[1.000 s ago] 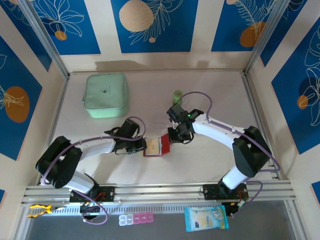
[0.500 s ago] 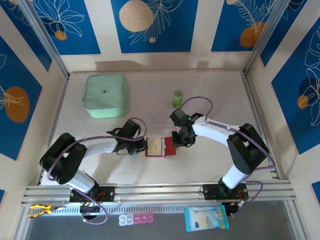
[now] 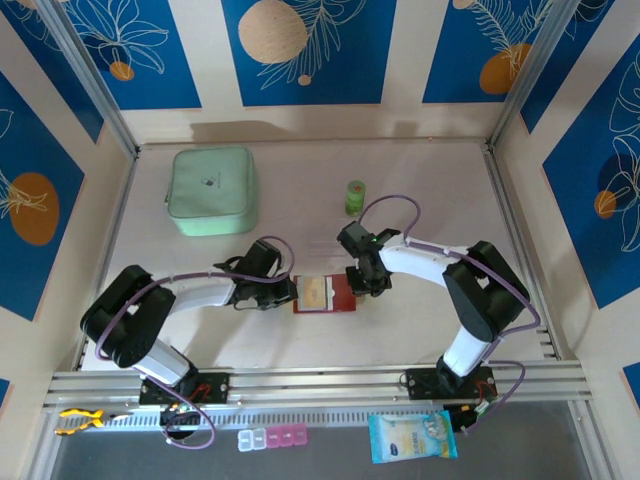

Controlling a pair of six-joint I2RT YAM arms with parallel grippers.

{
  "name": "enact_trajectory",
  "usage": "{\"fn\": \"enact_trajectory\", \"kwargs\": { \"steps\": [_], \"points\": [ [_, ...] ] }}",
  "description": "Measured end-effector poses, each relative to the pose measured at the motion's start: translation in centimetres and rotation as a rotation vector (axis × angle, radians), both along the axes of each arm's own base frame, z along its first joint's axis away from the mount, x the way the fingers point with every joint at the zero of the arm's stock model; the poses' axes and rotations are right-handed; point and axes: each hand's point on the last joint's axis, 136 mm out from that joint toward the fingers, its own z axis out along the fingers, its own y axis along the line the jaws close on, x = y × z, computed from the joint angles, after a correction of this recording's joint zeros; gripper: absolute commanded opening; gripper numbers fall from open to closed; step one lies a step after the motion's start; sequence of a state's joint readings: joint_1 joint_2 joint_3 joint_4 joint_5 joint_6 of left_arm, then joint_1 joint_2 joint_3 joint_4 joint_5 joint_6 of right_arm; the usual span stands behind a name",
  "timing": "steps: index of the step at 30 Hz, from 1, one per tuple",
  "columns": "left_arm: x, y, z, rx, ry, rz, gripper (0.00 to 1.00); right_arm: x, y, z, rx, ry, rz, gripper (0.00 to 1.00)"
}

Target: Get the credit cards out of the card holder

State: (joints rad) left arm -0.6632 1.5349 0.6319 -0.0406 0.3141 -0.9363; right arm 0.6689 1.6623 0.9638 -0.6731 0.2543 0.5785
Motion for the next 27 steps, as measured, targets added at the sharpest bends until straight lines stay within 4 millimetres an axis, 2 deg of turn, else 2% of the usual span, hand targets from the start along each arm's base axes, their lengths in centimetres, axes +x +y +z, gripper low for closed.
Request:
{"fn": "enact_trajectory", "kwargs": {
  "steps": [11, 14, 19, 22, 27],
  "points": [
    [0.0, 0.0, 0.1, -0.003, -0.002, 0.001, 0.12, -0.4, -1.1, 4.8, 0.003, -0.07, -0.016, 0.32],
    [0.0, 0.0, 0.0, -0.002, -0.001, 0.001, 0.12, 0.1, -0.4, 6.6, 0.017, -0.094, -0.018, 0.35],
    [-0.1, 0.1, 0.1, -0.003, -0.002, 0.001, 0.12, 0.3, 2.5, 9.1, 0.118, -0.12, -0.001, 0.42],
    [-0.2, 0.1, 0.0, -0.003, -0.002, 0.0, 0.12, -0.1, 4.1, 9.2, 0.177, -0.096, 0.005, 0.47],
    [-0.2, 0.0, 0.1, -0.005, 0.0, -0.002, 0.12, -0.8, 5.3, 6.5, 0.161, -0.005, -0.011, 0.63]
  ]
}}
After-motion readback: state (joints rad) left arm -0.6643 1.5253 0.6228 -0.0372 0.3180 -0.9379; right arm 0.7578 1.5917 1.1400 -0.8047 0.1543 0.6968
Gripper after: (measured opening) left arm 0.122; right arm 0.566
